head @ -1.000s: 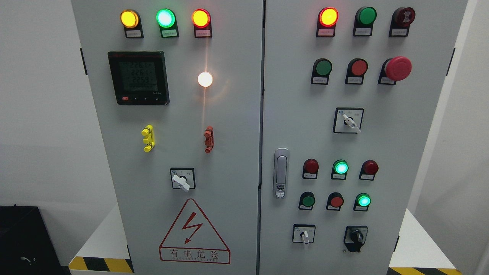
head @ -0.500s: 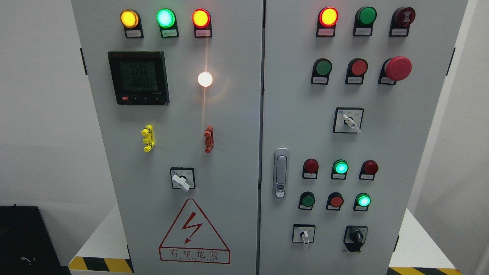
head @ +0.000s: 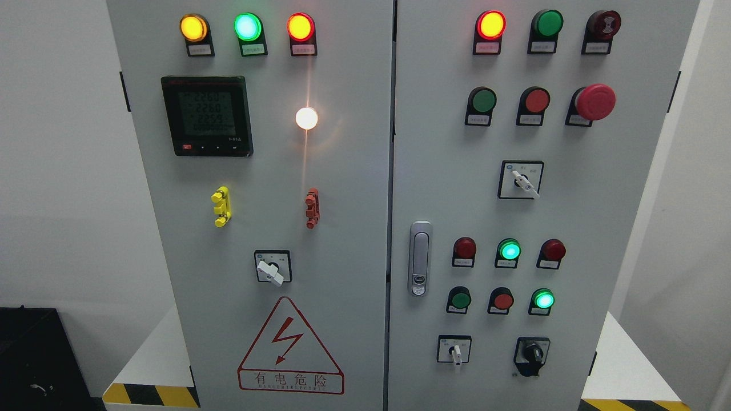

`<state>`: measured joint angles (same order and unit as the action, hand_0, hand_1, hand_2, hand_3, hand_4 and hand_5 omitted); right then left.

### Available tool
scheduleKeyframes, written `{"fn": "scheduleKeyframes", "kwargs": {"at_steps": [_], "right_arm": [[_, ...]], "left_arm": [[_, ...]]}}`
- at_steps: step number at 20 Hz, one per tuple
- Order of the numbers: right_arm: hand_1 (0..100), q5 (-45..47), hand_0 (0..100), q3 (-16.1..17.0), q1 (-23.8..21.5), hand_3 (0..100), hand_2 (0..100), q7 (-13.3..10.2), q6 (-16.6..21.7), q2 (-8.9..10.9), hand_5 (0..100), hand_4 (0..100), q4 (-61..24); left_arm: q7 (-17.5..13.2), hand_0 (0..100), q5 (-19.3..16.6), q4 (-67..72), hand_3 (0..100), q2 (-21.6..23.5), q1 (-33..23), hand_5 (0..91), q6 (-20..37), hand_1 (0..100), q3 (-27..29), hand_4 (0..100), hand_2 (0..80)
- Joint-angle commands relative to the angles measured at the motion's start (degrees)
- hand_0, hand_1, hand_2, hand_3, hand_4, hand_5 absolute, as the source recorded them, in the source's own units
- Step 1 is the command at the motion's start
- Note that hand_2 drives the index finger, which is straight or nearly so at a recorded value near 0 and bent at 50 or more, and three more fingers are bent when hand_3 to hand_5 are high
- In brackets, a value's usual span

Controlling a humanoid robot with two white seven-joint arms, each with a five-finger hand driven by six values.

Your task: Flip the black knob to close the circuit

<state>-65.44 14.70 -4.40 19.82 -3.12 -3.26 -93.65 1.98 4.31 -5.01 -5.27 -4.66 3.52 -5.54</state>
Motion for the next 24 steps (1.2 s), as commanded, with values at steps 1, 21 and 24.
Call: {"fn": "scheduleKeyframes", "kwargs": {"at_steps": [1,21,24], "right_arm": [[0,-5.05,0,-1.08,4.04,100,90,0.22,-1.09,-2.72,91,93,-8.04],[0,-11.64,0,-1.87,15.47,100,90,4.44,-5.05,-3.69,91,93,-7.34],[0,-12.26,0,-1.78,16.17,100,90,5.31,-5.05,-3.95,91,93,-7.34]], "left_arm": [[0.04,12,0.0,0.0,0,0.0,0.0,0.0,0.0,56,0.0,0,0.0],[0.04,12,0.0,0.0,0,0.0,0.0,0.0,0.0,56,0.0,0,0.0],[0.04,12,0.0,0.0,0,0.0,0.0,0.0,0.0,56,0.0,0,0.0]]}}
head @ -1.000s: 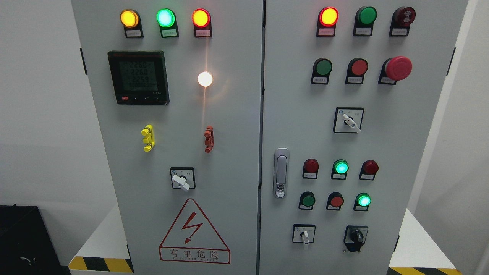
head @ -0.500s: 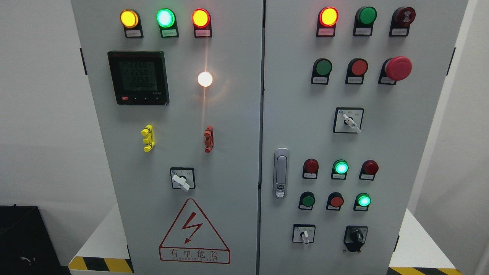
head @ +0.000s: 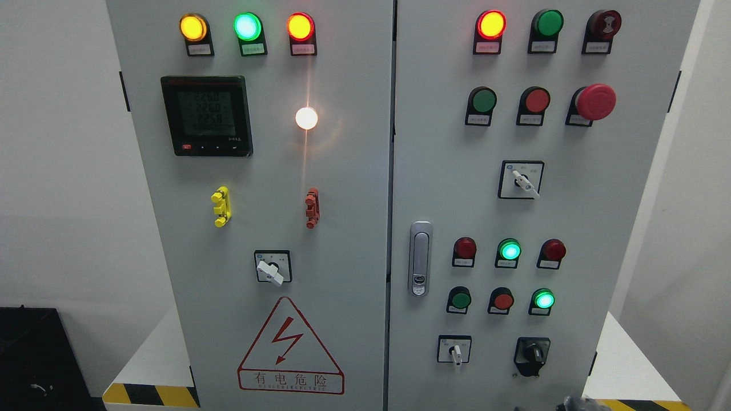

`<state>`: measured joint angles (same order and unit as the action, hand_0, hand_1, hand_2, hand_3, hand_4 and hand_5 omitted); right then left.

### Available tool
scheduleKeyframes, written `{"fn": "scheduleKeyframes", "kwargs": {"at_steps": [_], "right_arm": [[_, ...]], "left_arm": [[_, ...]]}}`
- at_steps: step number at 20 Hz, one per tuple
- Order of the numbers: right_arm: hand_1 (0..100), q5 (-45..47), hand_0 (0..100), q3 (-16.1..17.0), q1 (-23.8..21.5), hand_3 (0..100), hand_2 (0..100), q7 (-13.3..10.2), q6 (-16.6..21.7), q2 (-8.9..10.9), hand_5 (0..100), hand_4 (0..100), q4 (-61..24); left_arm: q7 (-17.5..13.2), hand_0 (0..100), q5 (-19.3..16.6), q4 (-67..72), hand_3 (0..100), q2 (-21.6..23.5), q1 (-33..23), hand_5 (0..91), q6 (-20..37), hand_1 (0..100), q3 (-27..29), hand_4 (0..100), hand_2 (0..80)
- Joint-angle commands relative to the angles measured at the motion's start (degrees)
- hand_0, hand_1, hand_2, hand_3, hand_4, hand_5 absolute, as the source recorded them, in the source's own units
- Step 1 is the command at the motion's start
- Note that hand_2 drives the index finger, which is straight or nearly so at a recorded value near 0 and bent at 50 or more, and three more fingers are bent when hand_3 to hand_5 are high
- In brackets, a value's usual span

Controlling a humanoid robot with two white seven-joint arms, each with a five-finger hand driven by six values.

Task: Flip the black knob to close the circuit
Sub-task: 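Raise the right hand up to the black rotary knob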

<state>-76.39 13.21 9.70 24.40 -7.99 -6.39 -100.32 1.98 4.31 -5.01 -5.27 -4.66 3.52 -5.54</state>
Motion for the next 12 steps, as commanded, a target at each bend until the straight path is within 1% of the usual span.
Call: {"fn": "scheduleKeyframes", "kwargs": {"at_steps": [1,3,6,12], "right_arm": [[0,-1.4,0,-0.29,2.16,100,90,0.74,-0.19,-0.82,91,93,-0.66],[0,-2.01,0,-0.03,2.6,100,90,0.83,-0.19,-0.82,91,93,-0.4],[0,-2.1,0,0.23,3.39,100,90,1.62,-0.19,-0.73,91,93,-0.4],[0,-3.33,0,0.23,5.24,100,90,2.05,-0.27,-0.73,91,93,-0.14]], "left_arm": [[0.04,12,0.0,0.0,0,0.0,0.0,0.0,0.0,56,0.0,0,0.0],[0.04,12,0.0,0.0,0,0.0,0.0,0.0,0.0,56,0.0,0,0.0],[0.04,12,0.0,0.0,0,0.0,0.0,0.0,0.0,56,0.0,0,0.0],[0.04,12,0.0,0.0,0,0.0,0.0,0.0,0.0,56,0.0,0,0.0]]}}
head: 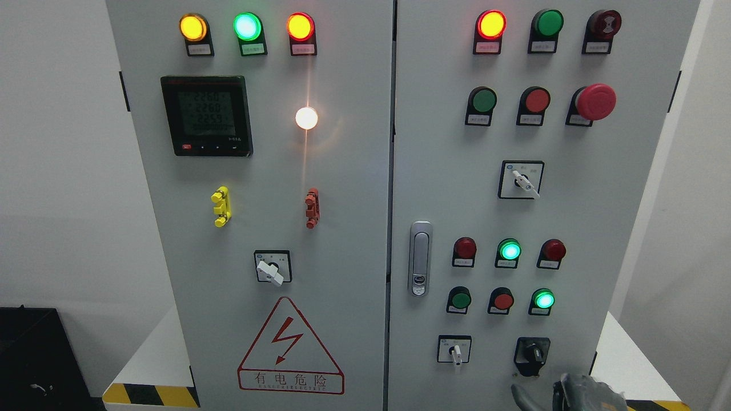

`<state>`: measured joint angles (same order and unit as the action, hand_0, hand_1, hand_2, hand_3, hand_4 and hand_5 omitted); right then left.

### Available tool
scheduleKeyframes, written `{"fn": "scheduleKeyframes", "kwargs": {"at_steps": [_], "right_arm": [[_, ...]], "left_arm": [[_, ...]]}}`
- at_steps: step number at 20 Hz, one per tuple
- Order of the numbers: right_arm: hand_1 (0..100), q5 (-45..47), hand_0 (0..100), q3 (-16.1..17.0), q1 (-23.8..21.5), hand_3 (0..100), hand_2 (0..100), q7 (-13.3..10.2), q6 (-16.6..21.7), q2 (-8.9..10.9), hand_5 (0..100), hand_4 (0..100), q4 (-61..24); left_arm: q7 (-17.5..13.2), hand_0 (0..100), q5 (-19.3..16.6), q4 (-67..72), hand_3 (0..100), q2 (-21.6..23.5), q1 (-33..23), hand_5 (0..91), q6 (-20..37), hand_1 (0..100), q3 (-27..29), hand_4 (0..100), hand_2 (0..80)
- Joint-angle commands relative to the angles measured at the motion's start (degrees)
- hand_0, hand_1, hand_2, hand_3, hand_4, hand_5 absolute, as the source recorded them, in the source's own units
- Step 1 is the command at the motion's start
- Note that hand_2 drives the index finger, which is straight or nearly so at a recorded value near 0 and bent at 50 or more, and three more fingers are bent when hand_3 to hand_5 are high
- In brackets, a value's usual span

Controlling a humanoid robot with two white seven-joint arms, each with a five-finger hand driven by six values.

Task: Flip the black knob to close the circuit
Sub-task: 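Raise the right hand up to the black rotary knob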

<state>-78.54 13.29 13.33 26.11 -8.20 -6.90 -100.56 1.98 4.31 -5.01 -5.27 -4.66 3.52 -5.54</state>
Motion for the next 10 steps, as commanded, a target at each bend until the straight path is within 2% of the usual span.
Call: {"fn": "scheduleKeyframes", "kwargs": {"at_steps": [1,10], "right_arm": [[0,-1.26,0,0.16,1.78,100,90,0.34,-0.06,-0.22,91,93,0.54],[0,-2.58,0,0.42,2.84,100,90,0.43,-0.49,-0.22,91,93,1.6]], "left_arm": [[0.04,12,0.0,0.0,0,0.0,0.0,0.0,0.0,56,0.0,0,0.0],[0.04,12,0.0,0.0,0,0.0,0.0,0.0,0.0,56,0.0,0,0.0]]}}
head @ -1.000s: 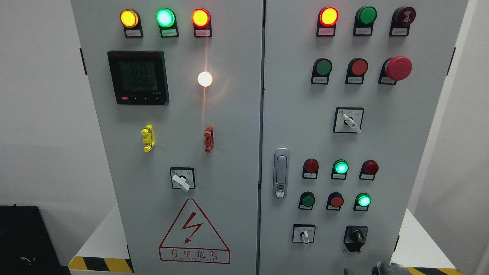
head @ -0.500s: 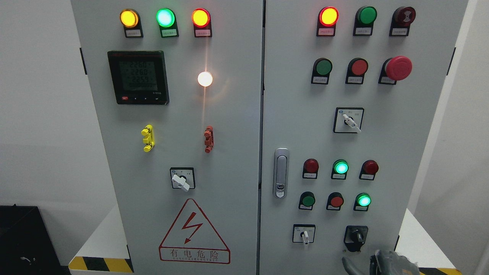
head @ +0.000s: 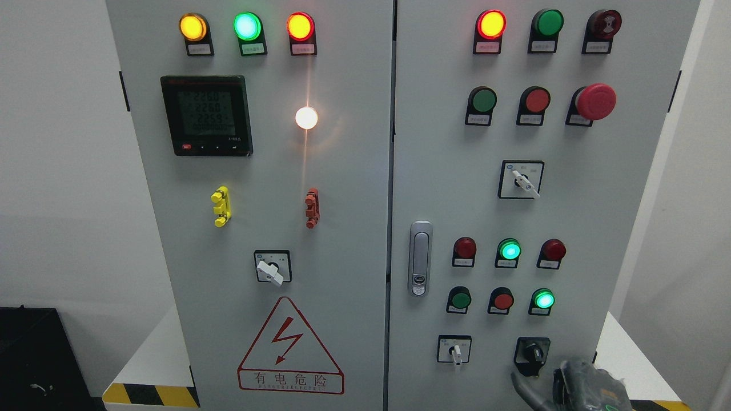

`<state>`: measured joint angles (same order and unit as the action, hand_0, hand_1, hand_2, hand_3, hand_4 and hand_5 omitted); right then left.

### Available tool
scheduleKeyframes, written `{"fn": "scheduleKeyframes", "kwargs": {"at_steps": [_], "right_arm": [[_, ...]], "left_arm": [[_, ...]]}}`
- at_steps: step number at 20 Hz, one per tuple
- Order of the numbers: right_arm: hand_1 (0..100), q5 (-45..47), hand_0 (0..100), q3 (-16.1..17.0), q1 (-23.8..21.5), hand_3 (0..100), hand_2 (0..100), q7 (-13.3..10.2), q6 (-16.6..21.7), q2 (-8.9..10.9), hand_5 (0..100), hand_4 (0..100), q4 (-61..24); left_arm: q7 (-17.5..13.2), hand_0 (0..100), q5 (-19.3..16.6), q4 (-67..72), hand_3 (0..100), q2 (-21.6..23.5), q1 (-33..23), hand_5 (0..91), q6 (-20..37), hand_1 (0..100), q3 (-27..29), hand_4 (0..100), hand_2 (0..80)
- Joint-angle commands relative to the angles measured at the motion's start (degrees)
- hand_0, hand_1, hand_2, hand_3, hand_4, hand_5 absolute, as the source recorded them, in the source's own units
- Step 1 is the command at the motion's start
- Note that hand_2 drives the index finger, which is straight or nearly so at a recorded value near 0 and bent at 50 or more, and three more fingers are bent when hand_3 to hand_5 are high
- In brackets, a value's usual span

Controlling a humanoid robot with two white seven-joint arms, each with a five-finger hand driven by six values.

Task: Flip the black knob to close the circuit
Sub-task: 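Raise the right hand up to the black rotary knob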

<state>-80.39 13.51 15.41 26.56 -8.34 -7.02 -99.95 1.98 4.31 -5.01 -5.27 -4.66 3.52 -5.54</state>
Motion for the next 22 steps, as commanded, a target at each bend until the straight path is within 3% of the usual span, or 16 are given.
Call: {"fn": "scheduleKeyframes", "kwargs": {"at_steps": [1,22], "right_arm": [[0,-0.73,0,0.2,1.02,100,90,-0.02,-0.97,-0.1,91,93,1.16],[0,-0.56,0,1.95,1.64,100,90,-1.42,-0.62,0.34,90,92,3.1]], "left_arm": [[0.04,12,0.0,0.0,0,0.0,0.0,0.0,0.0,56,0.0,0,0.0],[0.04,12,0.0,0.0,0,0.0,0.0,0.0,0.0,56,0.0,0,0.0]]}}
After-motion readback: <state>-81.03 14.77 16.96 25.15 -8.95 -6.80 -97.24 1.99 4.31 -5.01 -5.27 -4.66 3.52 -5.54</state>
